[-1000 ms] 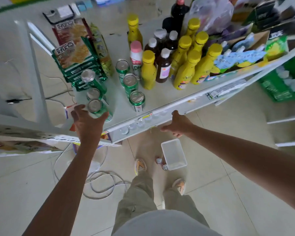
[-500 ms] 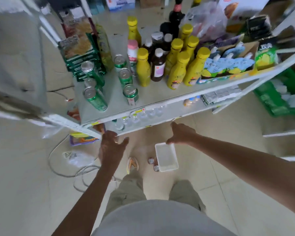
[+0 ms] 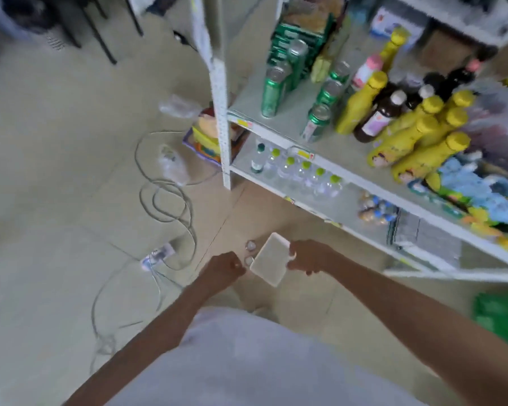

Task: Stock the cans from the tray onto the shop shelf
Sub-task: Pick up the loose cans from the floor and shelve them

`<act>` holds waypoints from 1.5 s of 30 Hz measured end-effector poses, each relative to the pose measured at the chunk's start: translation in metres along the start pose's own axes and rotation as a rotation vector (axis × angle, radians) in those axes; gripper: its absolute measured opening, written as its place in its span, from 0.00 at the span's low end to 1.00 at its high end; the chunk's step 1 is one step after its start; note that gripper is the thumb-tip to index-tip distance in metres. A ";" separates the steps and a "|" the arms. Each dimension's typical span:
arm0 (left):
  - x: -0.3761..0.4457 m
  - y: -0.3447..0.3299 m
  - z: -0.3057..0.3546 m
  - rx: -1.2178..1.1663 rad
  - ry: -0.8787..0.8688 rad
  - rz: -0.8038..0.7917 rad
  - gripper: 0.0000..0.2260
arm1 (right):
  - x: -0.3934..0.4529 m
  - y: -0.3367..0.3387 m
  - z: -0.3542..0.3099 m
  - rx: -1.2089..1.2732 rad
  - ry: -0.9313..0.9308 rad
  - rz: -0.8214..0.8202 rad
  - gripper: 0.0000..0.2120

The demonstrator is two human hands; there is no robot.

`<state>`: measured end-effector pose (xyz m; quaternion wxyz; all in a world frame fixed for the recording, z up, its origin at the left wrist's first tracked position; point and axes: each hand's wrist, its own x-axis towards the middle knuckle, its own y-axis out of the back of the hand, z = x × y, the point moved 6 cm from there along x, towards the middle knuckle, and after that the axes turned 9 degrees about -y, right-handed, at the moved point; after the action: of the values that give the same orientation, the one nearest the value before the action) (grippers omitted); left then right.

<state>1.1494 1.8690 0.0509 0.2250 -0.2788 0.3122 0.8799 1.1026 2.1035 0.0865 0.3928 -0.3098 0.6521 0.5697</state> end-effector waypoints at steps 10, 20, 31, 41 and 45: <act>0.007 -0.059 -0.062 -0.088 0.232 0.031 0.13 | 0.042 -0.064 0.004 -0.100 -0.024 -0.035 0.13; 0.107 -0.183 -0.151 -0.702 0.572 0.238 0.10 | 0.240 -0.119 -0.011 -0.379 0.162 -0.096 0.18; 0.327 -0.264 -0.311 -0.006 0.514 0.392 0.19 | 0.525 -0.188 -0.053 -0.383 0.353 0.316 0.28; 0.455 -0.336 -0.383 -0.017 0.568 0.138 0.37 | 0.637 -0.281 -0.073 -0.645 0.460 0.237 0.27; 0.464 -0.338 -0.382 -0.081 0.592 0.216 0.39 | 0.639 -0.281 -0.069 -0.579 0.417 0.281 0.27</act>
<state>1.1312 1.9517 -0.6333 0.0182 -0.4968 0.3565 0.7910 1.0118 2.0189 -0.6036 0.0663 -0.4248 0.5663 0.7032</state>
